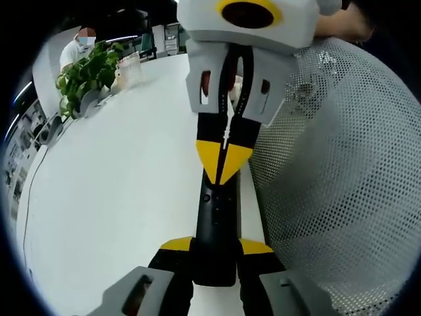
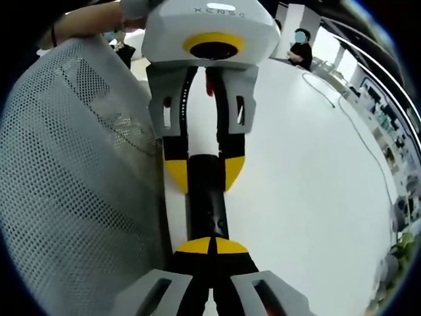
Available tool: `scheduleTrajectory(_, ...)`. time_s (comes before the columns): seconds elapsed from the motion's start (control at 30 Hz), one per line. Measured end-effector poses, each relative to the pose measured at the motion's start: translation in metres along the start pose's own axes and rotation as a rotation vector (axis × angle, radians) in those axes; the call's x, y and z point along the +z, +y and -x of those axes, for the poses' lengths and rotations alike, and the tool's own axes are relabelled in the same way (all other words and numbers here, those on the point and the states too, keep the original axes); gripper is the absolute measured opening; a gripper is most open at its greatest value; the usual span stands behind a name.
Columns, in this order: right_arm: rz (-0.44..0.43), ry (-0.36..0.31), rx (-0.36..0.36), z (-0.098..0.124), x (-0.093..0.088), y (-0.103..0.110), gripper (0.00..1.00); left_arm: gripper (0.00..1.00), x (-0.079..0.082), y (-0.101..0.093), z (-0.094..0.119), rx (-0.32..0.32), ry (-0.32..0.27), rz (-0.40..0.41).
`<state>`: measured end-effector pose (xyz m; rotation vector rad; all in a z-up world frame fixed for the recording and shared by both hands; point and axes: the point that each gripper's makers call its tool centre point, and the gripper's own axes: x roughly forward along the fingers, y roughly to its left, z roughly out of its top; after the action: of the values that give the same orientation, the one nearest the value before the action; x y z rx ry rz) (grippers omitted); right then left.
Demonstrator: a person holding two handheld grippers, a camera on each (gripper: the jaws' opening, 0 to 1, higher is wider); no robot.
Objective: Press the specified remote control buttons in sequence, fully releasing each button before pressing the next.
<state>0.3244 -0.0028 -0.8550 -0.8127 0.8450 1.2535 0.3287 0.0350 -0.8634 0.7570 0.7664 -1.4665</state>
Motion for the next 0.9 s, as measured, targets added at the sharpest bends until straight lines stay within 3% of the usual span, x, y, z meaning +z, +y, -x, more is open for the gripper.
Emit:
scheduleTrajectory(0.2, 0.036, 0.016, -0.013, -0.003, 0.001, 0.000, 0.00, 0.25, 0.000, 0.000, 0.000, -0.003, 0.013, -0.010)
scheduleTrajectory(0.37, -0.001, 0.015, -0.012, -0.004, 0.004, -0.002, 0.00, 0.25, 0.000, 0.000, 0.000, -0.007, 0.013, -0.015)
scheduleTrajectory(0.5, 0.093, 0.024, -0.028, -0.006, 0.006, 0.000, 0.00, 0.25, 0.000, 0.000, -0.001, -0.006, 0.014, -0.015)
scheduleTrajectory(0.6, 0.085, 0.022, -0.026, -0.005, 0.006, -0.001, 0.00, 0.25, 0.000, 0.000, -0.001, -0.005, 0.013, -0.012)
scheduleTrajectory(0.73, 0.005, -0.025, -0.005, -0.002, 0.006, -0.002, 0.00, 0.25, 0.000, 0.000, 0.000, -0.003, -0.002, -0.001)
scheduleTrajectory(0.8, -0.013, -0.017, -0.003, -0.002, 0.007, -0.003, 0.00, 0.25, 0.000, 0.000, 0.000, 0.000, -0.004, 0.004)
scheduleTrajectory(0.9, 0.028, -0.035, 0.007, -0.002, 0.013, 0.004, 0.00, 0.25, 0.000, 0.000, -0.001, 0.002, -0.003, 0.005)
